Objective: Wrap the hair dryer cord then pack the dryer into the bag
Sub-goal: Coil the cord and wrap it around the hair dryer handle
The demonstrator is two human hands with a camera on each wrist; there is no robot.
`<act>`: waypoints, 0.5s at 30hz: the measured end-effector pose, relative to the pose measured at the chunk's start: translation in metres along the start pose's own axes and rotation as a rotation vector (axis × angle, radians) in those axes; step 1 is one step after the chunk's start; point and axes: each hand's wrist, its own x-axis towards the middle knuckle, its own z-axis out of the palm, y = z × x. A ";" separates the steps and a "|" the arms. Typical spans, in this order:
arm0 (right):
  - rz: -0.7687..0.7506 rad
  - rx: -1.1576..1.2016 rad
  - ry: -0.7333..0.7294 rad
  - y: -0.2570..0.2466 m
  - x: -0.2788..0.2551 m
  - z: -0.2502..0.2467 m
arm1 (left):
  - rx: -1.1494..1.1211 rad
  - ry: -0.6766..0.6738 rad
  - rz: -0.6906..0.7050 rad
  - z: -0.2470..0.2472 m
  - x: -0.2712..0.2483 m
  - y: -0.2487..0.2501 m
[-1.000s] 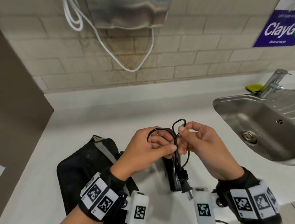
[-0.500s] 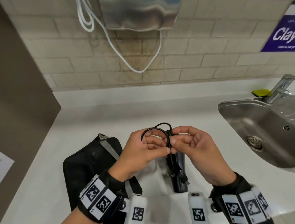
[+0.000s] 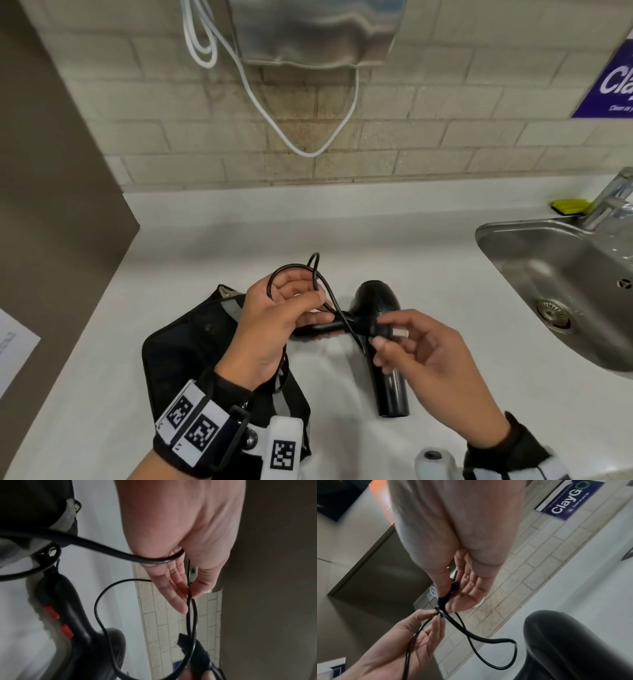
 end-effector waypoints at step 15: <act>-0.028 0.074 0.143 0.010 0.012 0.024 | -0.062 -0.026 -0.073 -0.006 -0.005 0.003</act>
